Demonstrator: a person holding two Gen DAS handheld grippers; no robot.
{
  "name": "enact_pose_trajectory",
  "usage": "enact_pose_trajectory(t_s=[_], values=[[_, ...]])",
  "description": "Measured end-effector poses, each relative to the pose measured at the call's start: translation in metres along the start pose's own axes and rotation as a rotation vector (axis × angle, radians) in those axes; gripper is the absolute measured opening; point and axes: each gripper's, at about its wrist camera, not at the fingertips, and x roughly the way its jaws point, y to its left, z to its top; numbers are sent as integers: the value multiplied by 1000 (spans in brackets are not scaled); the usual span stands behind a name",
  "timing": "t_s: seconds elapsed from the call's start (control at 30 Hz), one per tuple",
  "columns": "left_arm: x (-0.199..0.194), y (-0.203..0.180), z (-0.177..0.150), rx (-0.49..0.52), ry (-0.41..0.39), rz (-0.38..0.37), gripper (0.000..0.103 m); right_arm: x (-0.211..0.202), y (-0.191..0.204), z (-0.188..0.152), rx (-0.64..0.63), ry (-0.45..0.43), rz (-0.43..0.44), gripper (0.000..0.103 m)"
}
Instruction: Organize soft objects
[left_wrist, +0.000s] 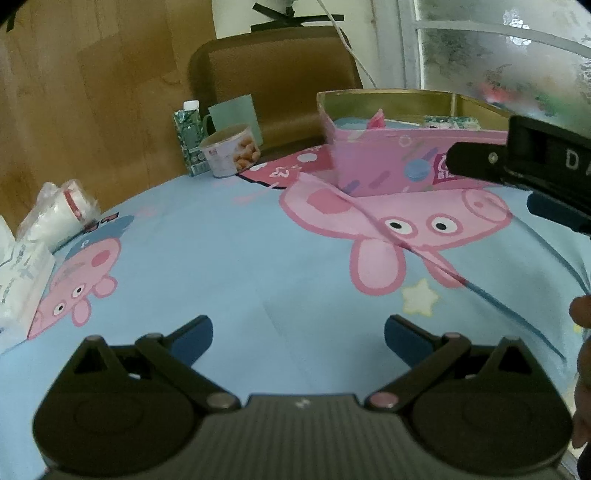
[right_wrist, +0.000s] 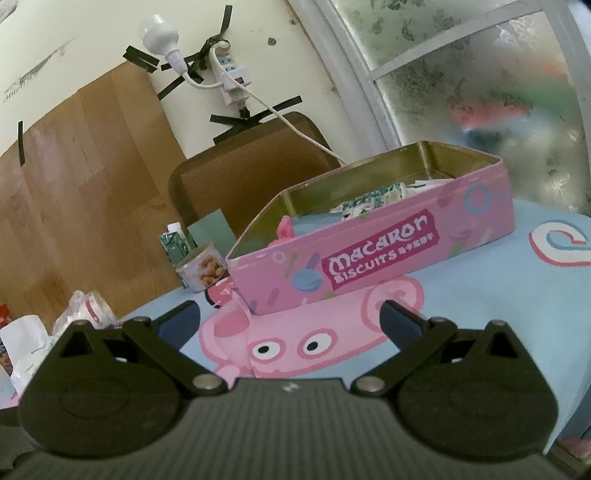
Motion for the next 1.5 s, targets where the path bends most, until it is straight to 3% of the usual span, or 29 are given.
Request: enact_pose_trajectory(t_s=[1.5], values=[[-7,11,2,-36,4,19,103,-5,25,-2,-80,-46,0,103]])
